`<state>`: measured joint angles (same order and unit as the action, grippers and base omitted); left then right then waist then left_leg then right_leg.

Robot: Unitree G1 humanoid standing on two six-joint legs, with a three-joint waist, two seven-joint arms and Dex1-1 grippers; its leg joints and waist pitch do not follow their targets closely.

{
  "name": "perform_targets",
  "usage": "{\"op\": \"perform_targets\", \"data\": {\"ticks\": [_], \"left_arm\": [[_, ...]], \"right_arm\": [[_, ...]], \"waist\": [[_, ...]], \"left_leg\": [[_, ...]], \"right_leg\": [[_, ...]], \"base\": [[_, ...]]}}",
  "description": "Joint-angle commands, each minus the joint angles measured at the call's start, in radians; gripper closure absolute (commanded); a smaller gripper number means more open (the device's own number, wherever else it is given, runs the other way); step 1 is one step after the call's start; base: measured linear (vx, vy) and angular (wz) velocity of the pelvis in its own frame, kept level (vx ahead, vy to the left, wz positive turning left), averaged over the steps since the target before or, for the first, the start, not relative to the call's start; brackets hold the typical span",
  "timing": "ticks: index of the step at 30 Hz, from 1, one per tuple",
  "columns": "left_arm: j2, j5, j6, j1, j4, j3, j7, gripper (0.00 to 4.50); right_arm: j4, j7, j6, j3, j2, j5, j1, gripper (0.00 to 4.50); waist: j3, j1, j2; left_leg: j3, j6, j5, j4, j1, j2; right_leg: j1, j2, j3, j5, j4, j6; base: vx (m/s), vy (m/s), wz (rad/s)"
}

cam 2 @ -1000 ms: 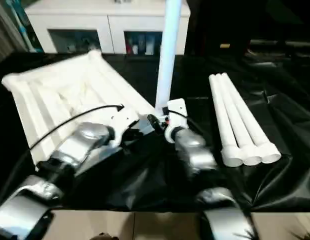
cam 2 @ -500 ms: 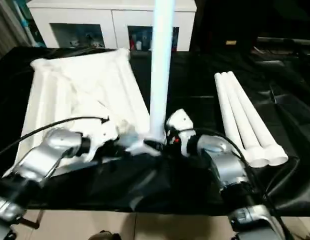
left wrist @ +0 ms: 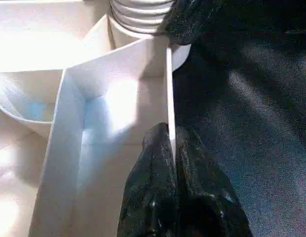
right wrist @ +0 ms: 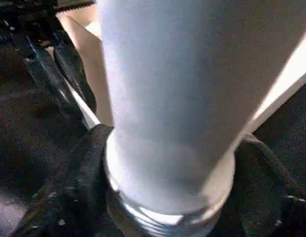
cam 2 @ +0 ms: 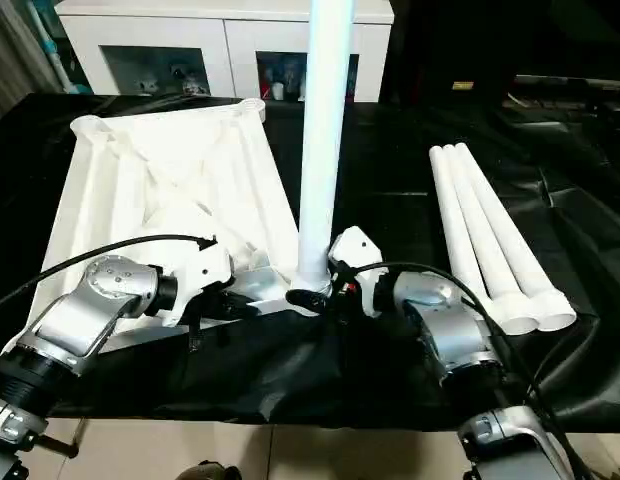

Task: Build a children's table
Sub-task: Rotate leg to tighten

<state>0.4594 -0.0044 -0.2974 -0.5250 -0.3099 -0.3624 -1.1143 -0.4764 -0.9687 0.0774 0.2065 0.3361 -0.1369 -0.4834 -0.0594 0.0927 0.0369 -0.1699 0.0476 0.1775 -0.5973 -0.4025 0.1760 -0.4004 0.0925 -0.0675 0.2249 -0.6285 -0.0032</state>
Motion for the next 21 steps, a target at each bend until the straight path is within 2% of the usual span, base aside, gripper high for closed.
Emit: {"op": "perform_targets", "data": {"ticks": [1,3,6,13,14,15,18,19,20,21], "left_arm": [[-0.004,-0.016,0.011,-0.015,0.034,-0.007,-0.033,4.5],[-0.004,-0.017,0.013,-0.016,0.027,-0.007,-0.034,4.5],[-0.004,-0.019,0.011,-0.015,0.026,-0.007,-0.039,4.5],[-0.013,-0.019,0.012,-0.021,0.013,-0.01,-0.04,4.5],[-0.015,-0.02,0.011,-0.021,0.01,-0.01,-0.04,4.5],[-0.017,-0.021,0.01,-0.022,0.008,-0.009,-0.039,4.5],[-0.024,-0.019,0.009,-0.023,-0.001,-0.009,-0.031,4.5],[-0.045,-0.011,-0.001,-0.032,-0.027,-0.003,0.005,4.5],[-0.059,-0.006,-0.008,-0.038,-0.043,0.002,0.029,4.5],[-0.105,0.015,-0.022,-0.065,-0.111,0.017,0.117,4.5]], "right_arm": [[-0.002,-0.004,0.004,-0.008,0.003,-0.013,-0.013,1.49],[-0.003,-0.006,0.001,-0.01,0.001,-0.011,-0.008,1.58],[-0.002,-0.009,0.003,-0.012,-0.005,-0.015,-0.001,1.75],[0.014,-0.005,0.004,-0.006,-0.017,-0.014,0.033,1.77],[0.016,0.002,0.008,-0.007,-0.019,-0.014,0.038,1.77],[0.016,0.01,0.012,-0.008,-0.023,-0.016,0.041,1.77],[0.005,0.053,0.016,-0.019,-0.035,-0.009,0.043,1.77],[-0.025,0.136,0.023,-0.04,-0.06,0.003,0.036,1.77],[-0.045,0.186,0.028,-0.054,-0.076,0.01,0.031,1.77],[-0.099,0.321,0.05,-0.099,-0.125,0.011,0.016,1.78]], "waist": [[0.07,0.0,-0.001],[0.07,0.0,-0.003],[0.071,0.001,0.0],[0.073,0.0,0.001],[0.074,0.002,0.011],[0.074,0.0,0.006],[0.074,-0.001,0.008],[0.075,-0.003,0.009],[0.071,-0.006,0.01],[0.07,-0.008,0.01]], "left_leg": [[0.013,-0.135,0.057,0.058,0.024,0.051],[0.013,-0.134,0.052,0.057,0.023,0.05],[0.013,-0.131,0.059,0.057,0.024,0.051],[0.013,-0.123,0.065,0.056,0.023,0.05],[0.015,-0.119,0.07,0.056,0.025,0.051],[0.015,-0.113,0.083,0.057,0.026,0.051],[0.015,-0.104,0.089,0.058,0.025,0.05],[0.015,-0.099,0.095,0.059,0.026,0.05],[0.014,-0.089,0.112,0.061,0.027,0.05],[0.013,-0.07,0.135,0.065,0.029,0.049]], "right_leg": [[0.055,0.056,0.042,-0.146,0.048,-0.309],[0.056,0.055,0.042,-0.154,0.047,-0.309],[0.056,0.056,0.042,-0.149,0.047,-0.311],[0.057,0.055,0.041,-0.16,0.046,-0.312],[0.057,0.056,0.04,-0.156,0.045,-0.312],[0.057,0.055,0.04,-0.151,0.047,-0.312],[0.058,0.056,0.041,-0.148,0.048,-0.312],[0.059,0.055,0.04,-0.144,0.048,-0.311],[0.054,0.055,0.042,-0.119,0.051,-0.31],[0.053,0.057,0.043,-0.078,0.056,-0.306]], "base": [[0.0,0.0,0.0],[0.0,0.0,0.0],[0.0,0.0,0.0],[0.0,0.0,0.0],[0.0,0.0,0.0],[0.0,0.0,0.0],[0.0,0.0,0.0],[0.0,0.0,0.0],[0.0,0.0,0.0],[0.0,0.0,0.0]]}}
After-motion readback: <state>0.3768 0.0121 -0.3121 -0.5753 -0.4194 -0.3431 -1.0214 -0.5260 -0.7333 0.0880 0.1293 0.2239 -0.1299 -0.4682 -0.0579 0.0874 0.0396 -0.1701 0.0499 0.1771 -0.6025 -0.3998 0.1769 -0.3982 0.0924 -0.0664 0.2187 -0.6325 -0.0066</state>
